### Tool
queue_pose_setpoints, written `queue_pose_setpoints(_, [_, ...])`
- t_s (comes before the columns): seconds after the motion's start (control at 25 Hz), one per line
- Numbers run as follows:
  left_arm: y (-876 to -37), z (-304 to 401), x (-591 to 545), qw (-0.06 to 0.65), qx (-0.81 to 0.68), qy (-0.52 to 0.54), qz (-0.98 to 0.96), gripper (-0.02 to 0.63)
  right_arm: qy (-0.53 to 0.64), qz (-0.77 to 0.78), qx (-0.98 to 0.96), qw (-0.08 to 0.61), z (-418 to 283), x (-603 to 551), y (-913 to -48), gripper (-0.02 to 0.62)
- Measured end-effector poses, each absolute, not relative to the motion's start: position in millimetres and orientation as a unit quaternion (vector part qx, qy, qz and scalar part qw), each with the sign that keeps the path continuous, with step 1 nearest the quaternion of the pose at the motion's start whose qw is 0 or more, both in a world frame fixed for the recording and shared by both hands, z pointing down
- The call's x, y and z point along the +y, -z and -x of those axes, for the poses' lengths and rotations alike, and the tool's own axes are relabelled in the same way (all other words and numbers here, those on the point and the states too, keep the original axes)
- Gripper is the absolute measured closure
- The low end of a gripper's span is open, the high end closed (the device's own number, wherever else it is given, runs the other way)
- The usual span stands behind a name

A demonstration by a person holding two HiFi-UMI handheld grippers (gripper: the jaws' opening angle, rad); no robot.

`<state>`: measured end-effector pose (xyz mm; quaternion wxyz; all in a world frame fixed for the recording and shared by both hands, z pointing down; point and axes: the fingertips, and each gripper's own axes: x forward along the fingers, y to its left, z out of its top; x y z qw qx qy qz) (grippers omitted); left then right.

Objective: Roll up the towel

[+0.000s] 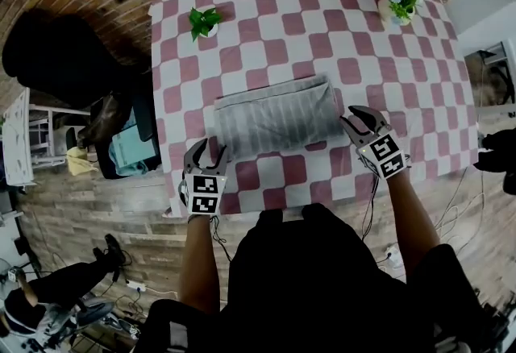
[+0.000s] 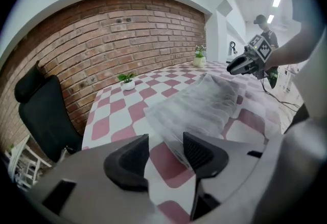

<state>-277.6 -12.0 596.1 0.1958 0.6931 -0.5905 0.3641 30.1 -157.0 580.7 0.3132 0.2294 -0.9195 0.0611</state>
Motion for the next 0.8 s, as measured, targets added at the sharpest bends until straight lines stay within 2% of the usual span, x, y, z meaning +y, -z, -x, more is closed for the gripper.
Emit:
queue_pose_setpoints(0.2, [-598, 269, 11, 0.209, -0.601, -0.342, -0.691, 0.394, -0.079, -0.186, -0.912, 0.357, -29, -128, -611, 0.442])
queue_pose_setpoints(0.52, [-627, 242, 36, 0.231, -0.558, -0.371, -0.705, 0.385, -0.07, -0.184, -0.905, 0.377, -34, -116, -630, 0.436])
queue_pose_setpoints(0.76, [-639, 247, 32, 0.282, -0.567, -0.339, -0.695, 0.414, -0.084, -0.186, -0.898, 0.39, -41, -105, -634, 0.436])
queue_pose_setpoints(0.8, [-638, 249, 31, 0.282, -0.574, -0.333, -0.693, 0.452, -0.085, -0.188, -0.896, 0.393, -42, -104, -637, 0.436])
